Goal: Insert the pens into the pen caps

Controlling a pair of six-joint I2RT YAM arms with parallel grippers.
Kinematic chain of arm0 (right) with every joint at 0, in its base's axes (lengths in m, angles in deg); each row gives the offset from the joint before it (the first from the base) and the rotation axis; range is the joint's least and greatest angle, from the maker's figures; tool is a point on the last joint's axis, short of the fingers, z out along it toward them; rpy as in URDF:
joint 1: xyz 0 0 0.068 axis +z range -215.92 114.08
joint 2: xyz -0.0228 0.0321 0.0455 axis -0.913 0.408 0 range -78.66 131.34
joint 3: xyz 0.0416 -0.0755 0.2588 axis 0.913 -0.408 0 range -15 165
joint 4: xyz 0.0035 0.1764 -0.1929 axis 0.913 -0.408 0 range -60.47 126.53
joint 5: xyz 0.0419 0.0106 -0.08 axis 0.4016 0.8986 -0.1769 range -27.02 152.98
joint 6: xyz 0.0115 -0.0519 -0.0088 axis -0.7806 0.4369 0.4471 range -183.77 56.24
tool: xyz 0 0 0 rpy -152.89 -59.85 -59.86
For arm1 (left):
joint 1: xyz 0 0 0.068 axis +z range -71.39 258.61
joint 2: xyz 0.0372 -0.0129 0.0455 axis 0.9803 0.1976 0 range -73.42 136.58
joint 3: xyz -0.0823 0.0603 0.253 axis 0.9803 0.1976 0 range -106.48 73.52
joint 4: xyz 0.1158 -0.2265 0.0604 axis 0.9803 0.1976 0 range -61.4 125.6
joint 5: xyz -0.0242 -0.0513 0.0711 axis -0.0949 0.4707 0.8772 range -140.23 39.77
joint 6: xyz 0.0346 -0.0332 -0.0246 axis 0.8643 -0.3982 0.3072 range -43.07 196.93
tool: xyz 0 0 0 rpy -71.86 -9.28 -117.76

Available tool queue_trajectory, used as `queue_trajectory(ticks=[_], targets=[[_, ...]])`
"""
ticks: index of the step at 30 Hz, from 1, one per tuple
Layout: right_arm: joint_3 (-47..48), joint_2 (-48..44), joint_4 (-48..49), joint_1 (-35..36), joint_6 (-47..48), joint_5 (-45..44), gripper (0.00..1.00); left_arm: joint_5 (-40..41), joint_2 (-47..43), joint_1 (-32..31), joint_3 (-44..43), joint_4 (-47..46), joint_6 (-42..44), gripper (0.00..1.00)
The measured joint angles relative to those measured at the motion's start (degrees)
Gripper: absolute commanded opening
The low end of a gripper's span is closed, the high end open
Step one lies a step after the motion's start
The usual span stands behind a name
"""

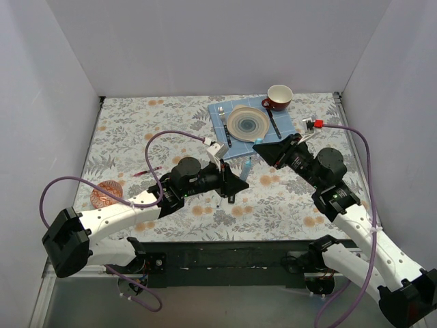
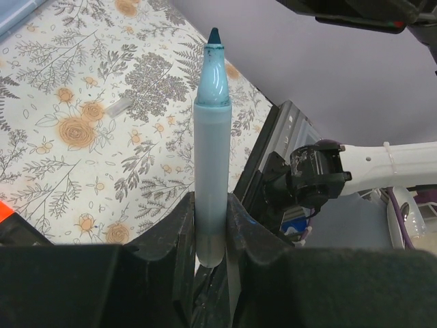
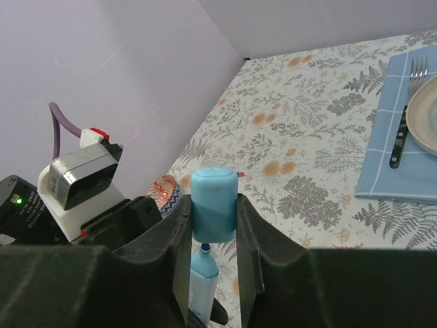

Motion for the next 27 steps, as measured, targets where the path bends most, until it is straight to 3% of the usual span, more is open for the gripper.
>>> queue_trajectory(ticks=[27], targets=[[-0.59, 2.05, -1.29, 6.73, 1.51, -5.31, 0.01, 1.31, 0.46, -0.11, -0.48, 0.28, 0.07, 0.00]])
